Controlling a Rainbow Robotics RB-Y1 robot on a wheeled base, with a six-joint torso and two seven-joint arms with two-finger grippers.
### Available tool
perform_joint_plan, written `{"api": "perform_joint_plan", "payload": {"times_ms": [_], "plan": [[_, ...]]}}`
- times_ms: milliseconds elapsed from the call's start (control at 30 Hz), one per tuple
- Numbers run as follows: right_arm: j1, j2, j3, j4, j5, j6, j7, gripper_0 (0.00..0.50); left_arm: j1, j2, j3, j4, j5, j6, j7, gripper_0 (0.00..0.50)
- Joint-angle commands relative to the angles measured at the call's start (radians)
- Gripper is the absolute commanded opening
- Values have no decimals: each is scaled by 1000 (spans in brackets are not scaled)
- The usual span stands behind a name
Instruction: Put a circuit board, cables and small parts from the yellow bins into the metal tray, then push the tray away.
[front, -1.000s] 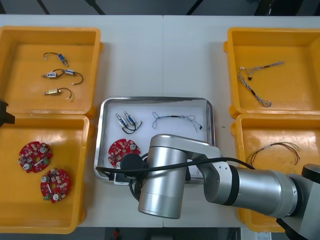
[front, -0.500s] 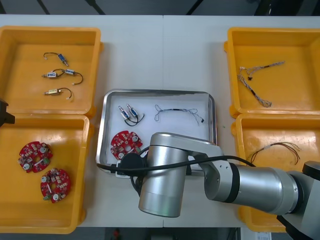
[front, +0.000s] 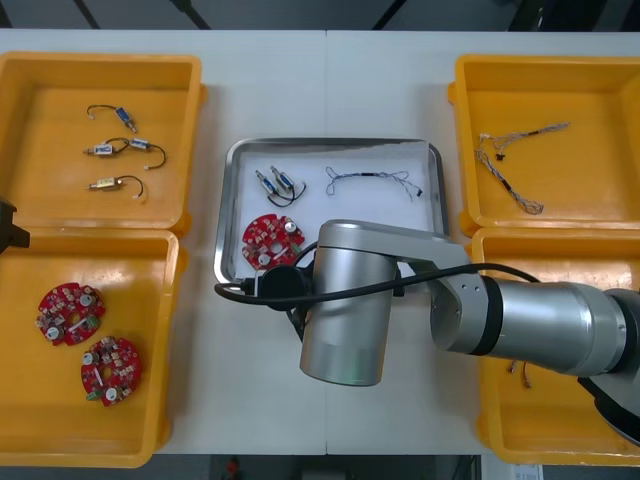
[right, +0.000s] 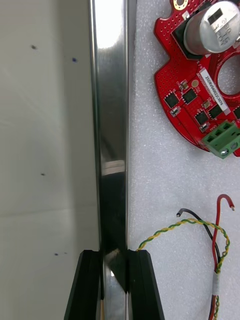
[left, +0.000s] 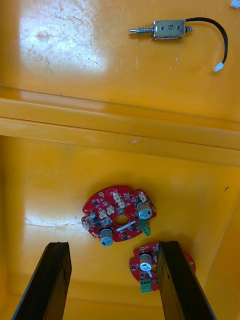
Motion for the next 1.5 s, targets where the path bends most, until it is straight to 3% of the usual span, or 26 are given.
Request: {"api": "perform_joint_plan", "payload": {"times_ms": [33, 267, 800, 1100, 1300, 1500], "plan": [[-93, -39, 12, -6, 0, -12, 36, 0, -24, 47, 1, -1, -11, 7, -105, 500], [-180, -42, 14, 97, -50, -50, 68, 0, -24, 47, 1, -1, -11, 7, -105, 500], [-289, -12, 14, 301, -52, -147, 209, 0, -24, 47, 1, -1, -11, 7, -105, 500], [-324, 13, 12, 444, -58, -288, 214, 0, -24, 47, 1, -1, -11, 7, -105, 500], [-355, 51, -20, 576, -104, -366, 206, 0, -24, 47, 1, -1, -11, 7, -105, 500], [-378, 88, -40, 689, -104, -440, 203, 0, -24, 47, 1, -1, -11, 7, -105, 500]]}}
